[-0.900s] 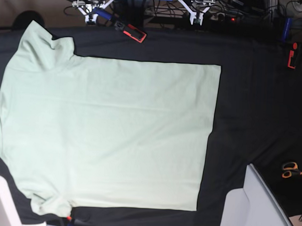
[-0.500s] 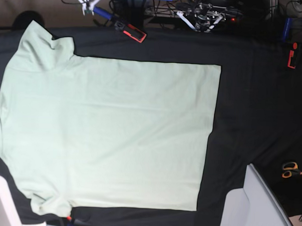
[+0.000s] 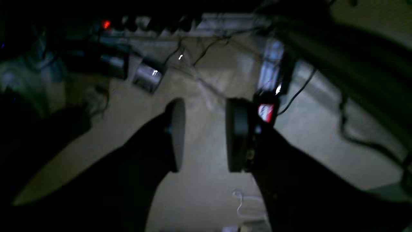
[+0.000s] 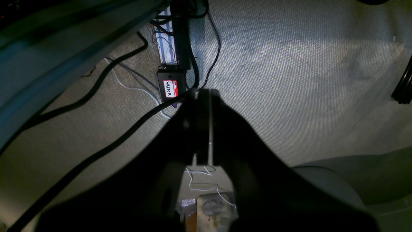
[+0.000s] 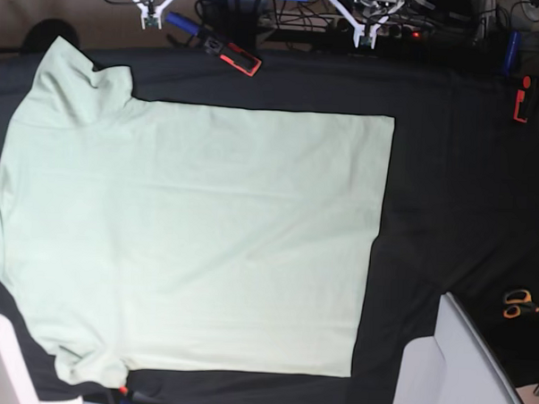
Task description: Fold the T-shirt properly
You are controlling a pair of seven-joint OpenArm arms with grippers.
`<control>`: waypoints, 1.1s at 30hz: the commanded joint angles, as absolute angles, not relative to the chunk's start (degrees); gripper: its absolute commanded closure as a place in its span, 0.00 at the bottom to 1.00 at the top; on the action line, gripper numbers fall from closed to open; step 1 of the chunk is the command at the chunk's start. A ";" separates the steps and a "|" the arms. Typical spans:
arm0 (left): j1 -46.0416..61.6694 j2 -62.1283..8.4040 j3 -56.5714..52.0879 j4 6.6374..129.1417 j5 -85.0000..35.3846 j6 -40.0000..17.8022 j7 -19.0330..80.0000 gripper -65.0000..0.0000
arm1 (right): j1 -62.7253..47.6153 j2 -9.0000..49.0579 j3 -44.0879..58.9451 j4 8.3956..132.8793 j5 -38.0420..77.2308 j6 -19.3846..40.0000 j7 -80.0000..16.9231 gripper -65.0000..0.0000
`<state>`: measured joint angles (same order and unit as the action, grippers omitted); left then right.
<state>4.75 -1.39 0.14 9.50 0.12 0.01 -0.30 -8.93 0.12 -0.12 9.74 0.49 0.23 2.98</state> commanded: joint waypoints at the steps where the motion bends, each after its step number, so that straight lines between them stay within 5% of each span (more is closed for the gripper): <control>1: 4.53 -1.63 0.22 9.54 -0.04 0.31 -0.40 0.67 | -10.24 0.13 0.13 9.54 0.66 0.40 2.95 0.99; 15: 9.80 -1.63 0.31 9.71 0.04 0.31 -5.23 0.67 | -14.37 0.04 0.13 11.56 0.66 0.31 5.41 0.99; 24: 24.66 -2.51 -0.31 28.88 -0.31 0.31 -14.81 0.69 | -30.29 -1.27 0.22 37.93 0.66 0.22 5.05 1.00; 33: 38.90 -4.44 -0.31 48.13 -0.31 0.31 -15.25 0.92 | -41.80 -1.36 0.13 54.90 0.66 0.22 1.36 1.00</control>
